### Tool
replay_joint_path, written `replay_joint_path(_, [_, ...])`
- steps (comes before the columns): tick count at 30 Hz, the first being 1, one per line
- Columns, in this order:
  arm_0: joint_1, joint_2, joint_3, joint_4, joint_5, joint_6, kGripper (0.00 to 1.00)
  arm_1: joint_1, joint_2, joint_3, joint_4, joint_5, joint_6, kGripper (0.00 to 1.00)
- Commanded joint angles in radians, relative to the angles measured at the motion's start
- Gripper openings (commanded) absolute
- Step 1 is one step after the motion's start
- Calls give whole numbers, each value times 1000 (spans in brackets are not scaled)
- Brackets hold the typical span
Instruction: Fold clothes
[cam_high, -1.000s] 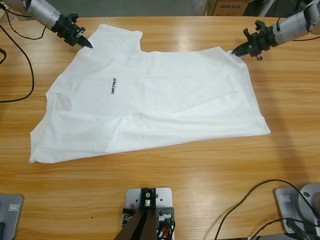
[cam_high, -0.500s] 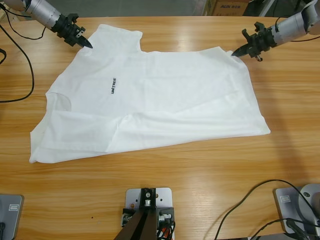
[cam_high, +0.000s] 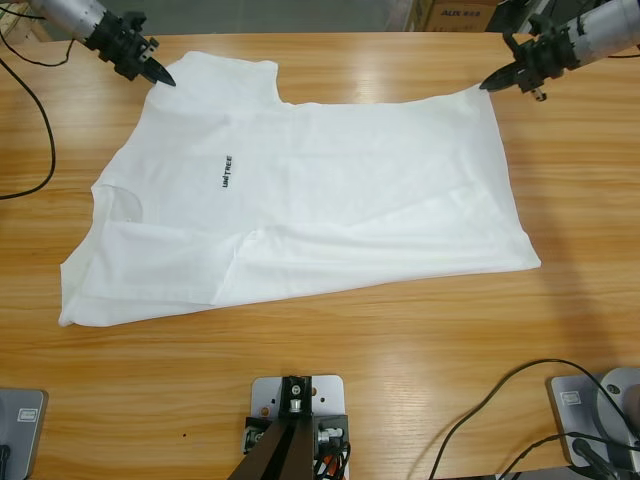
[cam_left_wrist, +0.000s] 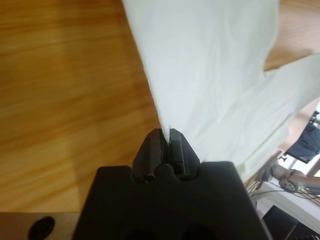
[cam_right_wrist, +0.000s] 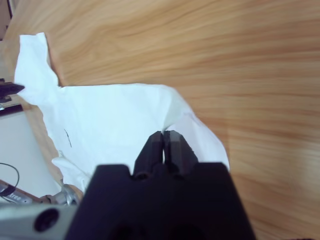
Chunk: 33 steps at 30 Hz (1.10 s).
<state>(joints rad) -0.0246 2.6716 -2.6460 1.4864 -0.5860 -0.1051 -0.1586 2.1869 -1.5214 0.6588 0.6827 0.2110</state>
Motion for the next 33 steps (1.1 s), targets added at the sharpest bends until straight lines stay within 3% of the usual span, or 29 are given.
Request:
replay_joint_path(1, [6,-45,-577,72,-1,12,0,-24,-44,30,31,-19,-28,0])
replay_joint_path(15, [6,-45,-577,95,-2,19,0,-39,-15,58,44,-1,-34,0])
replay_joint_path(16, [6,-41,-577,95,-3,19,0,-39,-3,58,45,1,-35,321])
replay_joint_path(17, [6,-37,-577,94,-3,19,0,-39,9,58,45,0,-35,768])
replay_joint_path(18, [6,-33,-577,93,-3,19,0,-39,20,58,45,-1,-36,922])
replay_joint_path(19, [6,-29,-577,92,-3,19,0,-39,28,52,45,-2,-40,996])
replay_joint_path(27, [10,-7,-577,92,-3,24,0,-38,110,-123,65,15,-53,1000])
replay_joint_path(33, [17,0,-577,92,-3,27,0,-36,182,-204,111,-33,-53,1000])
